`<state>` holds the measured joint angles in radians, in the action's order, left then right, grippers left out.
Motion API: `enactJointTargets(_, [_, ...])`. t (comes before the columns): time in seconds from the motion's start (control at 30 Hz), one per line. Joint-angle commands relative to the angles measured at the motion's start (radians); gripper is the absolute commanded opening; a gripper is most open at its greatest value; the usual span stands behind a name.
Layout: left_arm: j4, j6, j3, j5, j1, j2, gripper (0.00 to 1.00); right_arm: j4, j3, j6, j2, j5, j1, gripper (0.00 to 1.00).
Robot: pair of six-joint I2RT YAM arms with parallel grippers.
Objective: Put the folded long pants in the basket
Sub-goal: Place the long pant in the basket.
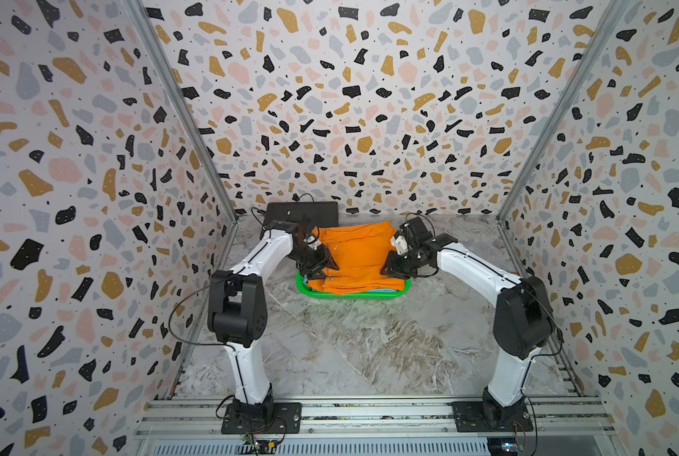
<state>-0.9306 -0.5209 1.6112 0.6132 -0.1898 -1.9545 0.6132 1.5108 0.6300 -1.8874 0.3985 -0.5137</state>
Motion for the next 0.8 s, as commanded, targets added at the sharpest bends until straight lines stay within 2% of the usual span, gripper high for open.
enactJointTargets(0.0, [0.053,0.002,0.013,0.006,0.013,0.0,0.54,0.045,-0.028,0.011,0.013,-0.006,-0.002,0.3])
enactJointTargets(0.1, [0.052,-0.008,0.004,0.035,0.023,-0.004,0.52,0.071,-0.037,0.0,0.05,-0.034,-0.003,0.3])
enactJointTargets(0.2, [0.049,-0.027,0.046,0.028,0.023,0.053,0.53,0.133,0.048,-0.038,0.102,-0.096,-0.001,0.34])
enactJointTargets(0.37, [0.003,-0.03,0.294,-0.024,0.031,0.09,0.63,0.202,0.313,-0.087,0.09,-0.164,0.004,0.41])
enactJointTargets(0.57, [-0.05,-0.038,0.6,0.001,0.062,-0.105,0.63,0.209,0.599,-0.125,-0.093,-0.196,0.019,0.41])
enactJointTargets(0.67, [-0.05,-0.021,0.675,-0.017,0.062,-0.207,0.62,0.203,0.691,-0.174,-0.21,-0.255,0.02,0.41])
enactJointTargets(0.77, [-0.05,-0.003,0.691,-0.049,0.063,-0.291,0.61,0.223,0.733,-0.19,-0.326,-0.282,0.023,0.38])
